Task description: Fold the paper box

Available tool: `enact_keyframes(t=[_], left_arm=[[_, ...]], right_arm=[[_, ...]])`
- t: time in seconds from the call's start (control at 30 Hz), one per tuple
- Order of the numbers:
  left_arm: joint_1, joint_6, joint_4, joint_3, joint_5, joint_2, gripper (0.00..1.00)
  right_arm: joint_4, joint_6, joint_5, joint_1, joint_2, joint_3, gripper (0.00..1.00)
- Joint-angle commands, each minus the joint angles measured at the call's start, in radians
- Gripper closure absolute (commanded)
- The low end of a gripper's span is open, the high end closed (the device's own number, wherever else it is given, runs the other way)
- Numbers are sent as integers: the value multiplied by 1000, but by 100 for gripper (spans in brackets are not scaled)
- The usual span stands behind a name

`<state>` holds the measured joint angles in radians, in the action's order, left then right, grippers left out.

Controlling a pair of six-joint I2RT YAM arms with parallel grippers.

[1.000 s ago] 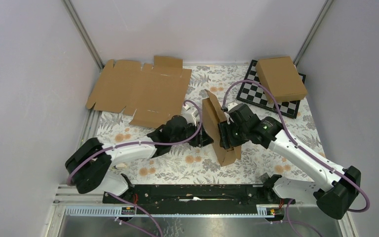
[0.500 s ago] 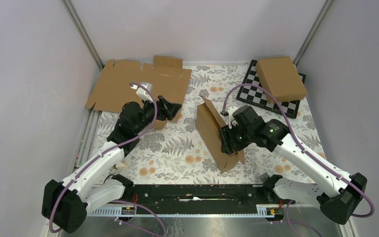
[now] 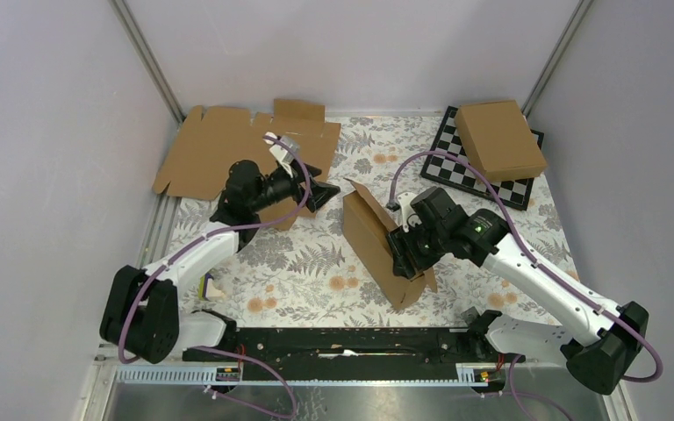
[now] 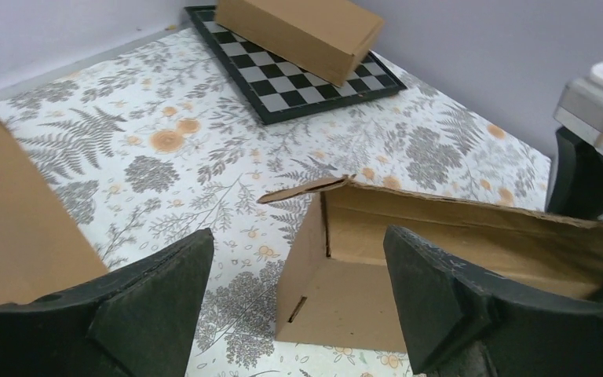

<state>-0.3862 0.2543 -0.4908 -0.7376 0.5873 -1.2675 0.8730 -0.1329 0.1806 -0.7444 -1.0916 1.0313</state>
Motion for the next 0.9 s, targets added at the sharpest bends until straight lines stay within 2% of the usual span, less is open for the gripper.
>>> enact_keyframes(t=[0.0, 0.33, 0.53, 0.63, 0.7, 0.83, 0.87], left_arm=[[4, -87, -56, -79, 170, -48, 15], [3, -191, -40, -138, 255, -168, 33], [-6, -185, -43, -173, 226, -210, 30], [-11, -179, -42, -187, 227, -226, 34], [-19, -173, -36, -201, 229, -240, 46], [-52, -200, 67, -251, 188, -254, 87], [-66, -218, 98, -263, 172, -253, 92]], right_arm=[[-9, 28, 55, -6, -9, 37, 52], [-10, 28, 80, -6, -16, 37, 52], [-15, 17, 79, -6, -25, 42, 53], [-18, 15, 87, -7, -26, 46, 53], [-17, 15, 83, -6, -28, 51, 53], [-17, 2, 24, -7, -28, 53, 53], [-18, 1, 10, -6, -28, 49, 53]])
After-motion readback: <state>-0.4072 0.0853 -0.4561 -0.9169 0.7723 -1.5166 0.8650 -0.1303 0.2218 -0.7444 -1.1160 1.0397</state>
